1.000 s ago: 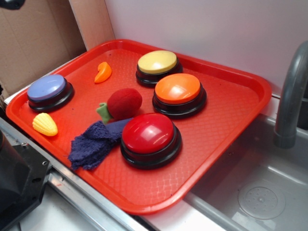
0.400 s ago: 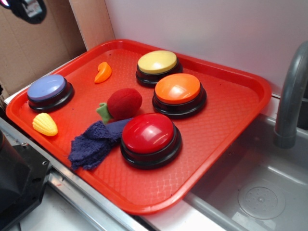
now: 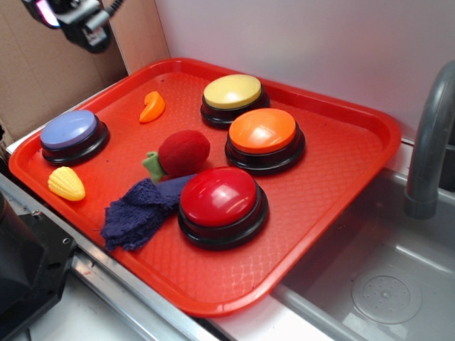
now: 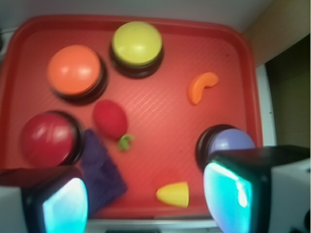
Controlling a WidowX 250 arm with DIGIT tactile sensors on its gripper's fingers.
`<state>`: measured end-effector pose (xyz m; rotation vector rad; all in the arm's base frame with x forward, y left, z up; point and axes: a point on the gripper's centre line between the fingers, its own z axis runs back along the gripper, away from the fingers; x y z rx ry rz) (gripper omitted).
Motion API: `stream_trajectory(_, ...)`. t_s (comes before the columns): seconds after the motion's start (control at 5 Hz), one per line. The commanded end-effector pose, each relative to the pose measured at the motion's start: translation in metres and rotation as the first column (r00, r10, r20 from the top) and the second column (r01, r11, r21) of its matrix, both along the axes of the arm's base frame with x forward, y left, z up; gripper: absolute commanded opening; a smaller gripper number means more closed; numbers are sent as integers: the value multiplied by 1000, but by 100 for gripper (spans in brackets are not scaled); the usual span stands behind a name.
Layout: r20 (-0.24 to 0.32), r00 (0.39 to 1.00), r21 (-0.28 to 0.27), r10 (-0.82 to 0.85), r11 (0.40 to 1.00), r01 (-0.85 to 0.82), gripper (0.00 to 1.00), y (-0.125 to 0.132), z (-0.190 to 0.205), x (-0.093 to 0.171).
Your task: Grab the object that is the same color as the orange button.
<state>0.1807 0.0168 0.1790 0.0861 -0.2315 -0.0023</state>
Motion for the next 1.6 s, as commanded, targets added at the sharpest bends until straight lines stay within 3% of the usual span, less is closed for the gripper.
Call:
stream_trajectory(0.0, 79, 993, -45, 88, 995, -85, 100, 40, -40, 44)
stream_trajectory(0.6, 71, 971, 22, 227, 973, -229, 100, 79, -90, 80)
stream_trajectory(1.2, 82, 959, -22, 272, 962, -271, 100, 104, -127, 91)
stream_trajectory(1.4, 72, 960, -12, 270, 963, -270, 100, 107, -135, 97)
